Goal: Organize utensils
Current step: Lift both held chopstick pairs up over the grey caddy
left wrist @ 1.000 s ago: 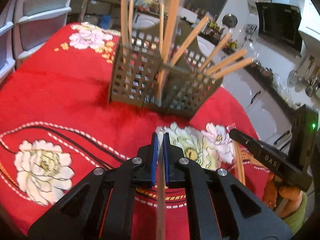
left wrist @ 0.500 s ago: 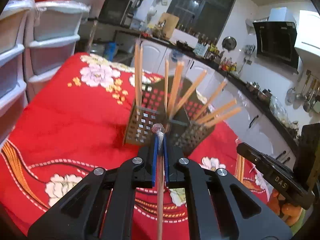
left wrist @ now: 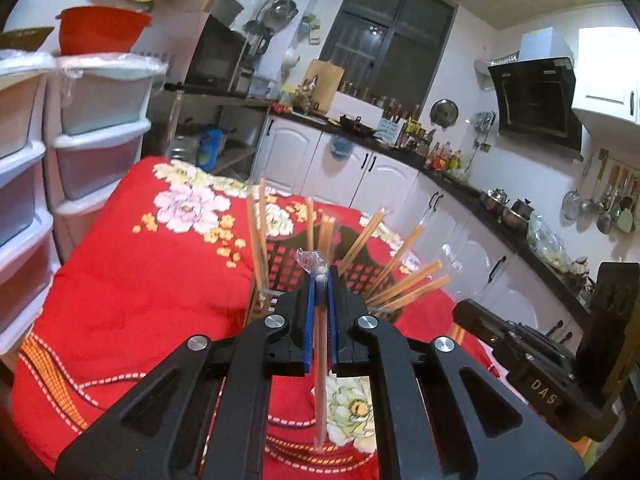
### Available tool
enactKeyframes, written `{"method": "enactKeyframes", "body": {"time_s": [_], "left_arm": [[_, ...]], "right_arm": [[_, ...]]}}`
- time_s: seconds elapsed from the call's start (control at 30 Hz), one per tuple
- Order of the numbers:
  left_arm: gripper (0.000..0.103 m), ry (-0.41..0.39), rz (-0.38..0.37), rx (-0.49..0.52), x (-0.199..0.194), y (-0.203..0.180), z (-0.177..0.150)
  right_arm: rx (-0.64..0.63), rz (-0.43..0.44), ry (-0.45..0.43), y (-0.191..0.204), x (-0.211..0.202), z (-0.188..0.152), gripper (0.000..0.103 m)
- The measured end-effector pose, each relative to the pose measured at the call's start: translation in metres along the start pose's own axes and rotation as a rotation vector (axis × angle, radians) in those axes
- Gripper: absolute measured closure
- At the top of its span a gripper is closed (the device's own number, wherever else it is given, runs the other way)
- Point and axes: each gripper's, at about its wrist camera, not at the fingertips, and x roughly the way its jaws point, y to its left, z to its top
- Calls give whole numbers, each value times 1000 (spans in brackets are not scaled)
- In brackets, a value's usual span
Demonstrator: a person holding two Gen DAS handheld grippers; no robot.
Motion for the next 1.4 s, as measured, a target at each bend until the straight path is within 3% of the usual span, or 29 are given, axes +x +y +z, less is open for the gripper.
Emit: {"method": "enactKeyframes", "body": {"time_s": [0.6,0.93,1.4], "left_arm": [[102,-48,-22,78,11,-36,35],[102,-135,-36,95,13,-56,76],[102,-229,49,138,41,-71,98]], "right_arm": [[-7,1,-115,-6,-3,46,99],[-34,-8,-209,-11,-8,92,99],[-38,-59,-285,-30,2,127,99]]}}
